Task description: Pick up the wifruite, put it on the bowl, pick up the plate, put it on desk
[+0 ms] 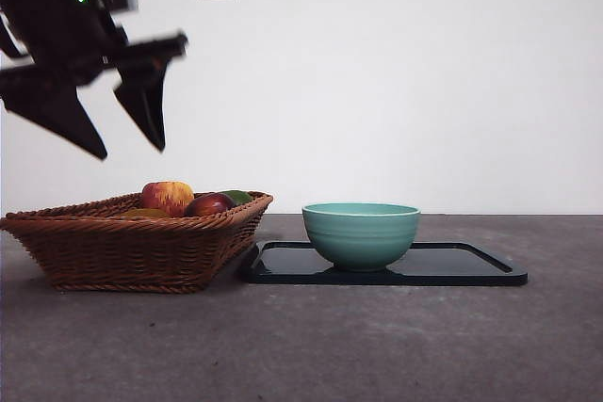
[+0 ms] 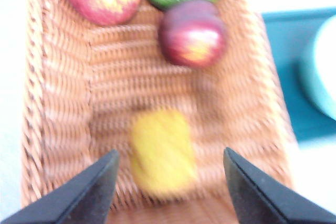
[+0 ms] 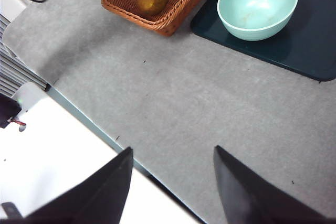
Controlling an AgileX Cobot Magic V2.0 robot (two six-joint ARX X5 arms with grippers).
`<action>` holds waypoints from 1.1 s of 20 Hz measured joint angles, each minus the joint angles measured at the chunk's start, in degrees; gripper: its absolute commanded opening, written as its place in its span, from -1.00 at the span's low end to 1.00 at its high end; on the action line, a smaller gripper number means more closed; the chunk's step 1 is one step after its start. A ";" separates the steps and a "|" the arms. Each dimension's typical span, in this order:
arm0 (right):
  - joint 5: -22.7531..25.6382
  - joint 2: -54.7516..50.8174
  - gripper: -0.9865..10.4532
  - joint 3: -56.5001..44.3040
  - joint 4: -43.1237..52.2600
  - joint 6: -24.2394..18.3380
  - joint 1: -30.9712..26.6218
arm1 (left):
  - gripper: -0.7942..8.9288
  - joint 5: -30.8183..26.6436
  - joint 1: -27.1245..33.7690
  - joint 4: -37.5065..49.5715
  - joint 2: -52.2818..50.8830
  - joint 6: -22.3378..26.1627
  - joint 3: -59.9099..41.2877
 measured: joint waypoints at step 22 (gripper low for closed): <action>1.55 0.00 -0.40 0.00 1.90 3.69 0.00 | -0.19 31.23 -0.50 -23.08 -27.82 13.84 0.00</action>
